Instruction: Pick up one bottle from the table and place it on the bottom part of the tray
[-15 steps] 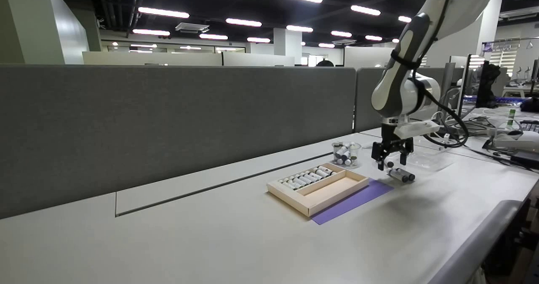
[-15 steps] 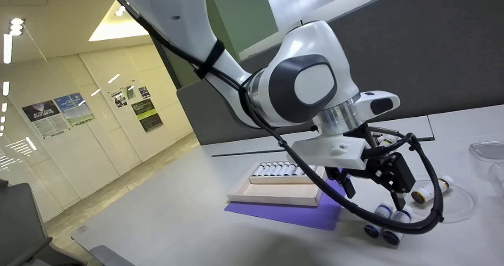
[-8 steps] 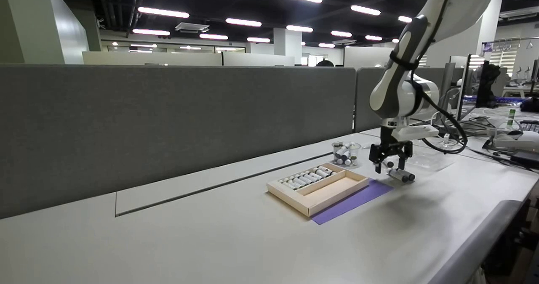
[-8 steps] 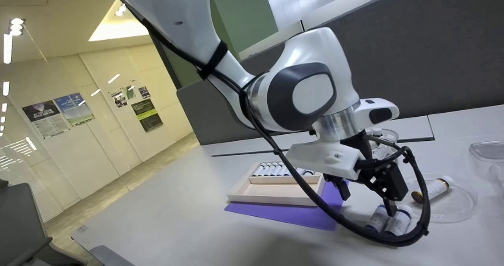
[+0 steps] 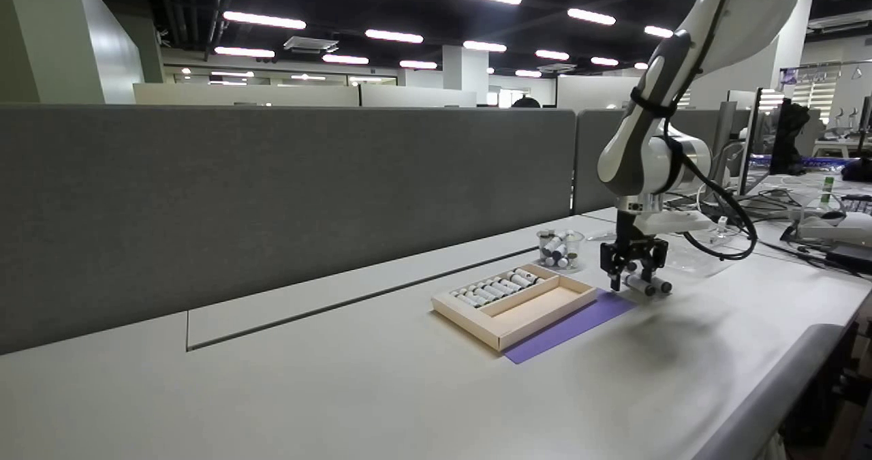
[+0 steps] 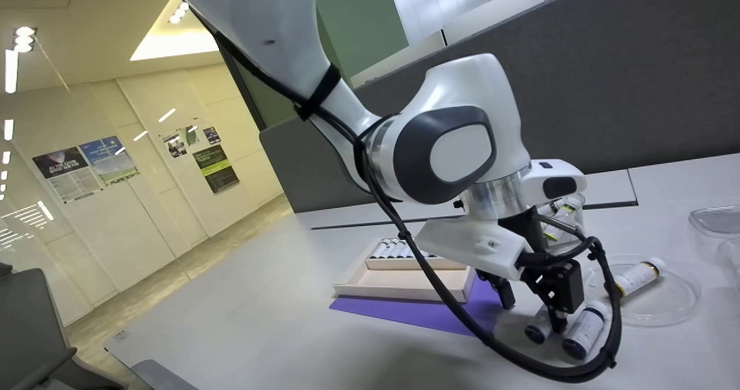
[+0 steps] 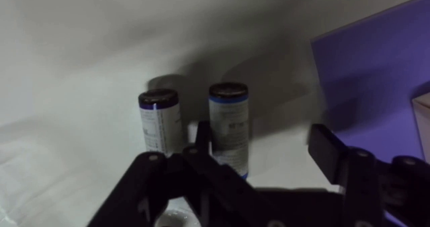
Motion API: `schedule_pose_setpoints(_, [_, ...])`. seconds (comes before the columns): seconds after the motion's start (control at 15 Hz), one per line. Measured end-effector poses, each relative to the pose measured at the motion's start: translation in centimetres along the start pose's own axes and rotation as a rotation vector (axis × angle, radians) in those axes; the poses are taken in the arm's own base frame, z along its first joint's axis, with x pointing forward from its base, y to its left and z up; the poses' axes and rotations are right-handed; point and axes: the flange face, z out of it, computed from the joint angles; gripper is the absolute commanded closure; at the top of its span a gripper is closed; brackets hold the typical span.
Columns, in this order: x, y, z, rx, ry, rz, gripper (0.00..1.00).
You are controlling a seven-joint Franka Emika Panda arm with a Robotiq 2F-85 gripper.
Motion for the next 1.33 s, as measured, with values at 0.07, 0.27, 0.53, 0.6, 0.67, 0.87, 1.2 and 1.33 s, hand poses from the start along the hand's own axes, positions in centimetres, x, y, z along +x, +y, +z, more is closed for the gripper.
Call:
schedule_pose_setpoints(0.07, [-0.1,0.0,0.0,0.001,-0.007,0.0,0.65])
schedule_pose_setpoints(0.27, [-0.2,0.0,-0.1,0.004,-0.03,0.0,0.87])
schedule_pose_setpoints(0.53, [0.0,0.1,-1.6,0.01,-0.084,0.0,0.95])
schedule_pose_setpoints(0.6, [0.2,0.0,-2.3,0.011,-0.093,-0.002,0.95])
schedule_pose_setpoints(0.67, [0.4,-0.1,-3.1,0.012,-0.098,-0.006,0.95])
schedule_pose_setpoints(0.87, [1.1,-1.4,-6.2,0.015,-0.08,-0.045,0.95])
schedule_pose_setpoints(1.2, [1.2,-7.7,-8.7,0.009,-0.003,-0.21,0.95])
schedule_pose_setpoints(1.33, [0.4,-10.8,-8.2,0.012,0.008,-0.272,0.95])
